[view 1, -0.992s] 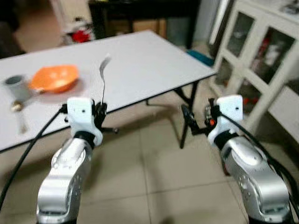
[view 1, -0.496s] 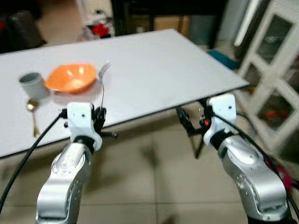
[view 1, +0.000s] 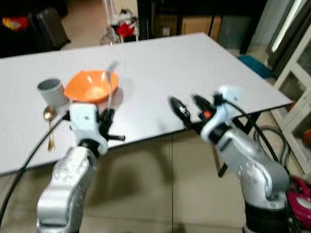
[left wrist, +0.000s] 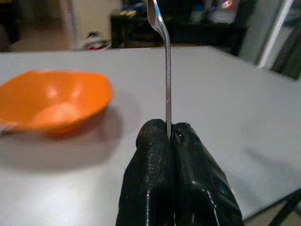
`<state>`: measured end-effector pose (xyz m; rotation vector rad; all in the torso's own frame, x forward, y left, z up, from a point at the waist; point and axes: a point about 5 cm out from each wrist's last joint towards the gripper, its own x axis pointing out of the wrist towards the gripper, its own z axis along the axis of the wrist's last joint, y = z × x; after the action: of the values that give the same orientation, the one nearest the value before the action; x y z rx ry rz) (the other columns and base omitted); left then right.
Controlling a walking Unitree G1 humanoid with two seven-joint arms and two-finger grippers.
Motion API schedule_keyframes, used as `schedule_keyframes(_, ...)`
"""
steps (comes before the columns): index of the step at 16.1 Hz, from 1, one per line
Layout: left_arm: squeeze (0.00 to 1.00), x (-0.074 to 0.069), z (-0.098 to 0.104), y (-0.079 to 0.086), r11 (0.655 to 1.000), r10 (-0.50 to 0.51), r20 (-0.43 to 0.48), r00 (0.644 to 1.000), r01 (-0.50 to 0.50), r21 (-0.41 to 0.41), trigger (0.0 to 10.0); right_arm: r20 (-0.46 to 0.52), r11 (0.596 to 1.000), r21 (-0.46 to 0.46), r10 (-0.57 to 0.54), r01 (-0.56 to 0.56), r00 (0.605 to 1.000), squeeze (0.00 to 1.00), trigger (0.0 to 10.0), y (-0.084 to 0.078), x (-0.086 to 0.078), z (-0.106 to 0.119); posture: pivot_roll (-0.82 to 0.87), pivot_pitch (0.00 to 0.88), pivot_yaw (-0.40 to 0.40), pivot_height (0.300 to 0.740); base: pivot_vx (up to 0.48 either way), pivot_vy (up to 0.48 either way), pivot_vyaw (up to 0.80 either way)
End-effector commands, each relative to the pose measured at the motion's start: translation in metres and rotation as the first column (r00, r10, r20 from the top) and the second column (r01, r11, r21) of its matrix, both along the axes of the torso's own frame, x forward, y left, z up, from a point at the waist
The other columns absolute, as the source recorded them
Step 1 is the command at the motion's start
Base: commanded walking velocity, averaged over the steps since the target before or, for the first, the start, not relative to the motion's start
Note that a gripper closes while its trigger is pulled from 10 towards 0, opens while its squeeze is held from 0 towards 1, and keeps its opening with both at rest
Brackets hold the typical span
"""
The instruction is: Setting the table
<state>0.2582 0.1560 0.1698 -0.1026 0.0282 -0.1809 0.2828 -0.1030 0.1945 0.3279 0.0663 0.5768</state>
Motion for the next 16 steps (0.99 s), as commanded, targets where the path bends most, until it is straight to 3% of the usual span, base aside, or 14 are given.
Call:
schedule_keyframes(1,0.0,0.002,0.005,-0.011,0.996,-0.083,0.026,0.996,0.084,-0.038,10.0,-0.025,0.999,0.048,0.026,-0.025,0.999,0.0,10.0,-0.002,0.004,-0.001,-0.04,0.04,0.057,0.74,0.0,0.0,0.0)
schedule_keyframes(4,0.0,0.003,0.012,-0.017,0.982,-0.157,0.071,0.985,0.163,-0.099,10.0,-0.041,0.989,0.131,0.075,-0.069,0.996,0.0,10.0,0.006,0.016,0.006,-0.04,0.034,0.061,0.74,0.0,0.0,0.0)
schedule_keyframes(5,0.0,0.003,0.014,-0.023,0.958,-0.238,0.08,0.968,0.248,-0.146,10.0,-0.04,0.973,0.2,0.128,-0.117,0.991,1.0,10.0,0.012,0.025,0.013,-0.04,0.028,0.059,0.74,0.0,0.0,0.0)
schedule_keyframes(8,0.0,0.003,0.016,-0.03,0.924,-0.334,0.084,0.939,0.343,-0.17,10.0,-0.034,0.96,0.229,0.174,-0.161,0.984,1.0,10.0,0.017,0.03,0.017,-0.03,0.02,0.063,0.74,0.0,0.0,0.0)
schedule_keyframes(10,0.0,-0.001,0.018,-0.039,0.869,-0.455,0.081,0.887,0.462,-0.178,10.0,-0.03,0.943,0.241,0.243,-0.229,0.969,1.0,10.0,0.025,0.029,0.02,-0.03,0.015,0.07,0.74,0.0,0.0,0.0)
schedule_keyframes(13,0.0,-0.003,0.016,-0.043,0.836,-0.514,0.073,0.854,0.519,-0.178,10.0,-0.035,0.892,0.316,0.351,-0.323,0.936,1.0,10.0,0.036,0.02,0.023,-0.03,0.013,0.073,0.74,0.0,0.0,0.0)
schedule_keyframes(14,0.0,-0.005,0.016,-0.045,0.821,-0.54,0.072,0.838,0.544,-0.175,10.0,-0.039,0.873,0.339,0.385,-0.351,0.922,0.0,10.0,0.038,0.017,0.024,-0.03,0.01,0.075,0.74,0.0,0.0,0.0)
schedule_keyframes(16,0.0,-0.007,0.017,-0.046,0.813,-0.564,0.079,0.822,0.57,-0.122,10.0,-0.088,0.874,0.34,0.397,-0.347,0.914,0.0,10.0,0.04,0.016,0.019,-0.03,0.005,0.075,0.74,0.0,0.0,0.0)
